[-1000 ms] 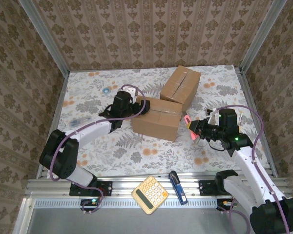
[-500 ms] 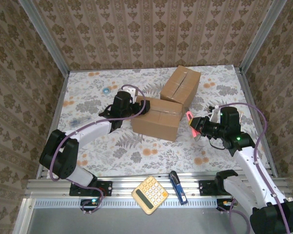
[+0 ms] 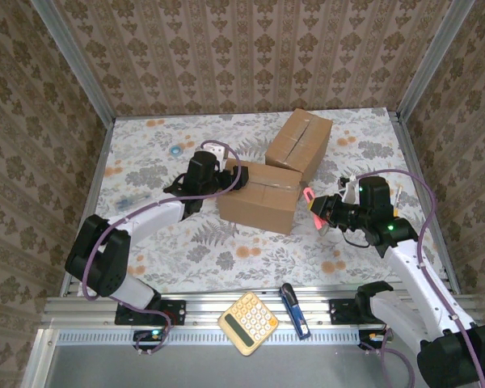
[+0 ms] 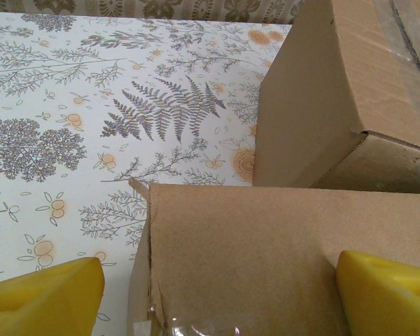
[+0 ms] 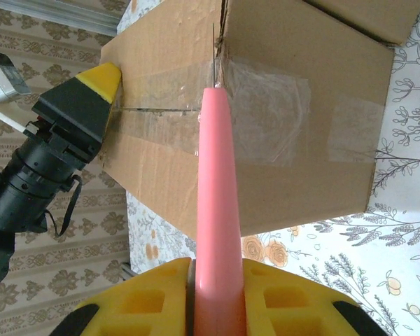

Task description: Unpack the express box

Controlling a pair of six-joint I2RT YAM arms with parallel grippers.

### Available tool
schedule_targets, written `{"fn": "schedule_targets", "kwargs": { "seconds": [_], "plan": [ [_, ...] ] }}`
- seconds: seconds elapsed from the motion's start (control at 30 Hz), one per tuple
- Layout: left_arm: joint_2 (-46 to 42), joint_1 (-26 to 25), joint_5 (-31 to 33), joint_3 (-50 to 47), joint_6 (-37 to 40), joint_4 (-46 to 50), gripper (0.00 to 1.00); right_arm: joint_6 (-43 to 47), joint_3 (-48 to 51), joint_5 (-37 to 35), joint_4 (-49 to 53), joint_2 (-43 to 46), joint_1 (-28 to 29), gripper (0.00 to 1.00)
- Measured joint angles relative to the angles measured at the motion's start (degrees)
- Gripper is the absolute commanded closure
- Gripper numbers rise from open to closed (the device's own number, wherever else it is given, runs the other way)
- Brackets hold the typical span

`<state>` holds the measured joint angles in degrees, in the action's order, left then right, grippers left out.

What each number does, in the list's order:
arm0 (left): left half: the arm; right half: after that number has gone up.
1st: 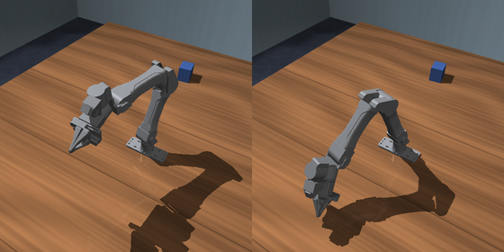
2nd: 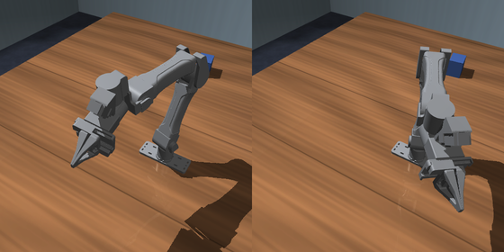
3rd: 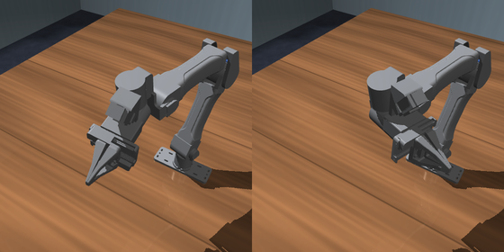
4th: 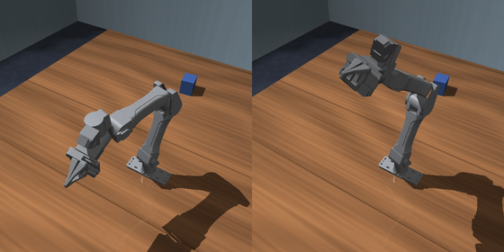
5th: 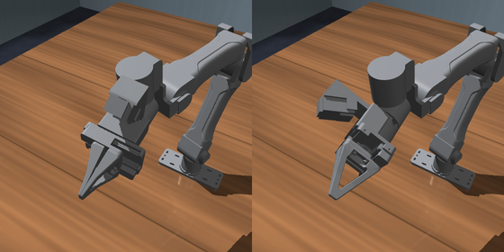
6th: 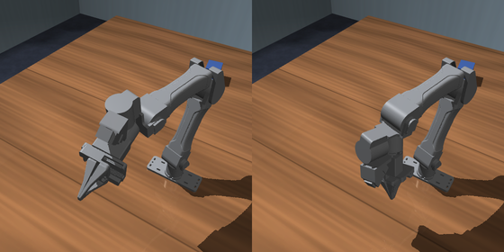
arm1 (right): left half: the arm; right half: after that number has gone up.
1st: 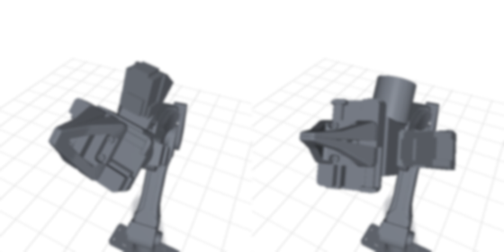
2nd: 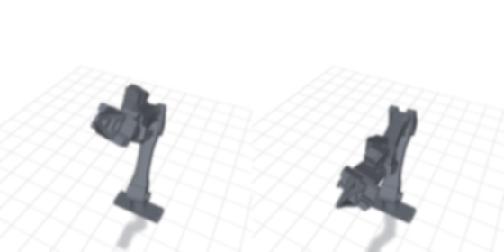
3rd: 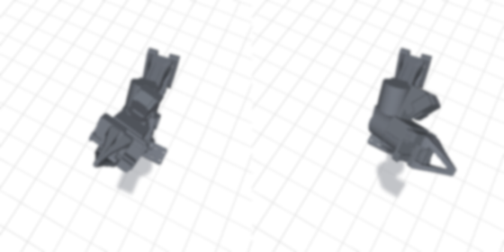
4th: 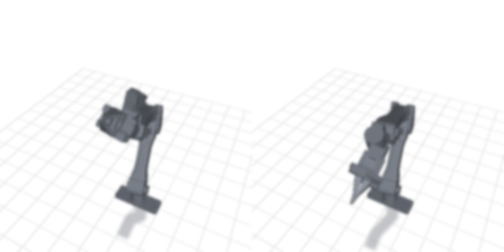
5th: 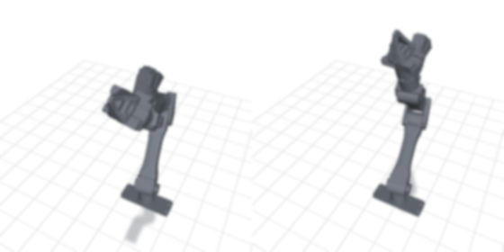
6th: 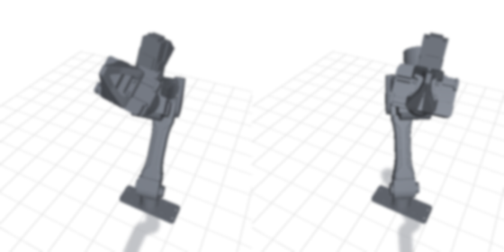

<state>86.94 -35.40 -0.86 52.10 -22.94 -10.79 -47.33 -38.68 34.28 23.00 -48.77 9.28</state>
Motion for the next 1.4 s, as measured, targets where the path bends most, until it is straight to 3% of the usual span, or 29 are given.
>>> {"fn": "schedule_targets", "kwargs": {
  "seconds": [0.8, 1.4],
  "plan": [
    [0.09, 0.00, 0.00, 0.00, -0.42, -0.04, 0.14, 0.17, -0.02, -2.71, 0.76, 0.00, 1.81, 1.00],
    [0.76, 0.00, -0.42, 0.00, -1.09, -1.07, 0.15, -3.43, 0.11, -8.15, 0.39, 1.44, 7.17, 1.00]
  ]
}}
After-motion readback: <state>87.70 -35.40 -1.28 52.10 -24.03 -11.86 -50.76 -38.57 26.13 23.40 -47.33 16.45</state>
